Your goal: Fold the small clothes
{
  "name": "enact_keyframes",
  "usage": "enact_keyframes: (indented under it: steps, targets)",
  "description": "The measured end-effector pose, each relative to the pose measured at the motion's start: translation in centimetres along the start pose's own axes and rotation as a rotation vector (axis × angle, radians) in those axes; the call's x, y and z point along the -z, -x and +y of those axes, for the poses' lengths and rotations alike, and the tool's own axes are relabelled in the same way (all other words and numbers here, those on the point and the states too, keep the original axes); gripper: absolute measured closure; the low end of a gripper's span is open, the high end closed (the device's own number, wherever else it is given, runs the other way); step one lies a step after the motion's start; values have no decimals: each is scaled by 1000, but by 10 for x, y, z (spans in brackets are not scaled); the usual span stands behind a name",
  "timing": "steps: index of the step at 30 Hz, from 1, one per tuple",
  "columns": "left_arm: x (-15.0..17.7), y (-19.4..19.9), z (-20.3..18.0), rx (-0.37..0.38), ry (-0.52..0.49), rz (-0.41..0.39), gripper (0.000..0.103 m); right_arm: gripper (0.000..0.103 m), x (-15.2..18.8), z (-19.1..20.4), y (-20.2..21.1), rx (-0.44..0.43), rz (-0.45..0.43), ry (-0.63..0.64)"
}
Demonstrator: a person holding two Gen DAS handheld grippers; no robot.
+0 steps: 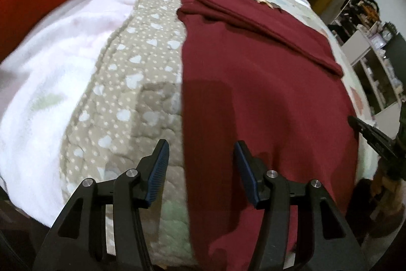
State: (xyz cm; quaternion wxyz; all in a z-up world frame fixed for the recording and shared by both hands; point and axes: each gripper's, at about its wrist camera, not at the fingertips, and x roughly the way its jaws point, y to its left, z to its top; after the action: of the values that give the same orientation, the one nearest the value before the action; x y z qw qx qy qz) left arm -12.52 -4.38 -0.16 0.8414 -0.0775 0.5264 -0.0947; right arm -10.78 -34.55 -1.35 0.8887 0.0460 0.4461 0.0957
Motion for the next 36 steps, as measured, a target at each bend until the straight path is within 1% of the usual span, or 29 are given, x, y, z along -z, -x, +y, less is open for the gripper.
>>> enact_keyframes:
  steps: [2, 3, 5, 6, 7, 9, 10, 11, 12, 13, 14, 15, 17, 19, 20, 21, 22, 23, 25, 26, 28, 29, 32, 34, 36]
  targets:
    - [4, 1, 3, 15, 22, 2, 50, 97, -1, -9, 10, 29, -25, -7]
    - [6, 0, 3, 12, 27, 3, 50, 103, 0, -13, 12, 65, -26, -13]
    - [9, 0, 0, -3, 20, -3, 49, 103, 2, -23, 7, 229, -25, -18]
    - [10, 0, -2, -12, 13, -5, 49, 103, 4, -30, 4, 189, -5, -58]
    - [10, 1, -5, -20, 3, -4, 49, 103, 7, -36, 5, 103, 13, -108]
    - [13, 3, -7, -19, -9, -2, 49, 102, 12, -40, 15, -28, 2, -174]
    - [14, 3, -6, -15, -7, -2, 49, 101, 14, -39, 21, -64, -10, -183]
    - [16, 4, -6, -10, -3, -2, 49, 94, 17, -35, 28, -112, -11, -180]
    - [18, 5, -6, -6, 0, -3, 49, 75, 20, -32, 32, -146, -4, -173]
    - [19, 6, -5, -4, 1, -3, 49, 61, 23, -28, 34, -165, 6, -170]
    - [21, 7, -5, -2, 2, -2, 49, 41, 27, -25, 34, -171, 16, -172]
    - [23, 8, -5, -1, 0, -2, 49, 39, 32, -21, 32, -171, 32, -173]
    - [27, 10, -7, -3, -5, -2, 49, 39, 42, -10, 24, -175, 68, -153]
    - [30, 10, -8, -8, -9, -2, 49, 47, 48, 2, 18, -128, 52, -119]
    - [31, 11, -8, -9, -9, -1, 49, 66, 48, 6, 16, -105, 38, -93]
    - [32, 11, -8, -9, -8, 1, 49, 89, 48, 15, 16, -75, 14, -55]
    - [33, 12, -8, -8, -6, 2, 49, 95, 45, 16, 13, -74, 5, -52]
    - [34, 13, -8, -4, -2, 6, 49, 95, 43, 19, 16, -82, -2, -48]
    - [38, 18, -6, 14, 10, 13, 49, 96, 41, 21, 25, -47, -23, -5]
    - [40, 18, -5, 22, 18, 15, 49, 96, 40, 18, 32, -32, -38, -2]
    - [45, 18, -4, 26, 28, 13, 49, 96, 41, 8, 37, 18, -41, -14]
    - [47, 18, -5, 22, 23, 9, 48, 96, 42, 1, 34, 61, -34, -25]
    - [50, 15, -14, -9, -13, 4, 43, 96, 45, -9, 20, 5, 18, -87]
    - [51, 14, -19, -22, -37, 8, 39, 96, 45, -5, 24, 7, 10, -78]
    - [54, 14, -21, -33, -46, 4, 37, 87, 43, -12, 33, -53, 12, -136]
